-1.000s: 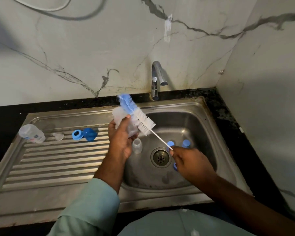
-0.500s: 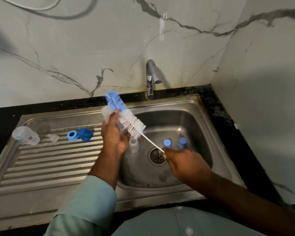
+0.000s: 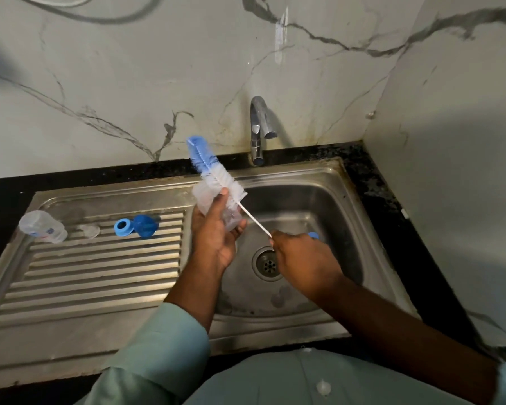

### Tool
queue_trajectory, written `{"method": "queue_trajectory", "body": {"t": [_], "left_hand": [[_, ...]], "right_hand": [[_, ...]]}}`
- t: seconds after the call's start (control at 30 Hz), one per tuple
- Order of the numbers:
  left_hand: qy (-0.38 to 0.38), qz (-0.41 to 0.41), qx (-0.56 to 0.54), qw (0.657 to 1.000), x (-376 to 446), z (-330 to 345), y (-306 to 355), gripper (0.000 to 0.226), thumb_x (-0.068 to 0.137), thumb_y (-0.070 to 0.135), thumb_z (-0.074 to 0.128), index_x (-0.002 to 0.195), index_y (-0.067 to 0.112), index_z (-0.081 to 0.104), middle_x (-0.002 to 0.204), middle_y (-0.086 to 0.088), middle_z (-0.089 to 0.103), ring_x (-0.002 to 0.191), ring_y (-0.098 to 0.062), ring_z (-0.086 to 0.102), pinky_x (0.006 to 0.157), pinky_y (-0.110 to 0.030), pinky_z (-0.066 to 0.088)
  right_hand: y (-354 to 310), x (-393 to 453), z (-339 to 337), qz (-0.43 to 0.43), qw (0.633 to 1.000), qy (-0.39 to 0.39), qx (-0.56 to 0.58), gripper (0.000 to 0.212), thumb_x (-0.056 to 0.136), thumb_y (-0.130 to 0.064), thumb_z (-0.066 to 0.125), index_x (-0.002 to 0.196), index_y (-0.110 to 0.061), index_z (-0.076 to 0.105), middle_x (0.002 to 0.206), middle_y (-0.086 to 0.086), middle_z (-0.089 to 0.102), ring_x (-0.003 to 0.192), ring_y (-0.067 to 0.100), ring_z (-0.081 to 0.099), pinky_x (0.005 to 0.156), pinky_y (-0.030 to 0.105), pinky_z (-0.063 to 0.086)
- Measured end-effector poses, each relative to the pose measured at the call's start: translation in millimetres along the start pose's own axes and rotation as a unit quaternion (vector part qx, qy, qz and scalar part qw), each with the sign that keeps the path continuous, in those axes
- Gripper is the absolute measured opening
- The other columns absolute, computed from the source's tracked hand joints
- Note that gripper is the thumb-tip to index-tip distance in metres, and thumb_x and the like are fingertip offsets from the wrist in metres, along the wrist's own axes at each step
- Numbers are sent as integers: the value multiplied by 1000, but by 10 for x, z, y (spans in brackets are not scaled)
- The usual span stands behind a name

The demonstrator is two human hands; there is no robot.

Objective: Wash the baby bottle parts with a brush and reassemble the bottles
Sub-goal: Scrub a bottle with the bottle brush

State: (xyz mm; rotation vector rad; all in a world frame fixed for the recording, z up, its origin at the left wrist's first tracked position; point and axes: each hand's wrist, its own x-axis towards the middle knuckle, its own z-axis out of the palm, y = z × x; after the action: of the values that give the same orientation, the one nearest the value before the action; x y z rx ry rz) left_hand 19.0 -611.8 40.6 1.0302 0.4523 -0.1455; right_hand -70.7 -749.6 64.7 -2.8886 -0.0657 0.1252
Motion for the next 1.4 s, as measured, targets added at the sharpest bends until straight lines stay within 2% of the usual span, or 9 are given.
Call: {"method": "queue_trajectory", "body": {"t": [0.1, 0.23, 0.4, 0.6, 0.73, 0.83, 1.0, 1.27, 1.4], "left_hand": [[33, 8, -103, 994, 190, -140, 211, 50, 83, 23, 75, 129, 16, 56, 117, -10, 70, 100, -28, 70, 70, -43, 59], [7, -17, 32, 999, 91, -81, 21, 52, 79, 31, 78, 126, 19, 59, 115, -7, 71, 100, -25, 69, 69, -38, 58], [12, -45, -76, 996, 206, -168, 191, 44, 85, 41, 68, 123, 19, 61, 112, -9, 71, 101, -27, 69, 70, -39, 58], [-40, -60, -3, 997, 13, -22, -54, 36, 90, 42, 62, 115, 17, 65, 94, -5, 67, 72, -15, 61, 59, -29, 46], [-3, -63, -82, 995, 196, -201, 166, 55, 87, 56, 59, 129, 20, 58, 114, -10, 67, 99, -25, 66, 78, -39, 55], [-67, -48, -32, 996, 44, -63, 24, 69, 81, 68, 56, 131, 21, 59, 101, -5, 67, 83, -16, 63, 66, -30, 51], [-47, -36, -114, 992, 173, -119, 191, 66, 80, 58, 65, 133, 20, 56, 121, -12, 66, 105, -28, 66, 78, -43, 58], [-60, -37, -134, 989, 149, -115, 90, 69, 81, 60, 66, 135, 19, 54, 126, -9, 64, 109, -23, 64, 82, -40, 55], [-71, -33, -49, 996, 163, -157, 97, 53, 94, 54, 51, 133, 18, 56, 127, -14, 65, 110, -28, 65, 76, -41, 58]], "right_hand": [[52, -214, 64, -25, 999, -42, -13, 25, 100, -27, 33, 122, -23, 44, 100, 3, 65, 89, 29, 65, 68, 34, 46], [6, -51, 40, 13, 1000, -23, 6, 24, 100, -26, 35, 121, -22, 45, 97, 5, 65, 87, 31, 64, 71, 36, 49], [35, -204, 33, -25, 998, -51, -25, 23, 99, -22, 33, 121, -22, 41, 100, 5, 65, 87, 32, 65, 65, 34, 40], [-65, 29, -42, 20, 1000, -8, -6, 26, 100, -22, 32, 122, -19, 46, 99, 6, 65, 87, 30, 63, 64, 32, 38], [-25, -267, 0, -47, 997, -45, 32, 28, 101, -30, 31, 123, -22, 46, 103, 3, 63, 91, 28, 63, 67, 31, 39], [-76, -95, 18, -2, 993, 7, 117, 25, 100, -35, 33, 110, -23, 53, 91, 3, 64, 85, 26, 63, 63, 28, 37], [5, -174, 27, -25, 997, -19, 74, 29, 101, -32, 31, 121, -23, 50, 97, 4, 65, 88, 28, 63, 70, 33, 47], [21, -76, 19, -21, 998, 8, 58, 23, 101, -31, 33, 112, -22, 51, 91, 2, 65, 83, 26, 64, 65, 31, 44], [6, -136, 60, -3, 999, -5, 52, 23, 101, -28, 33, 114, -21, 51, 93, 2, 65, 86, 28, 64, 68, 32, 46]]}}
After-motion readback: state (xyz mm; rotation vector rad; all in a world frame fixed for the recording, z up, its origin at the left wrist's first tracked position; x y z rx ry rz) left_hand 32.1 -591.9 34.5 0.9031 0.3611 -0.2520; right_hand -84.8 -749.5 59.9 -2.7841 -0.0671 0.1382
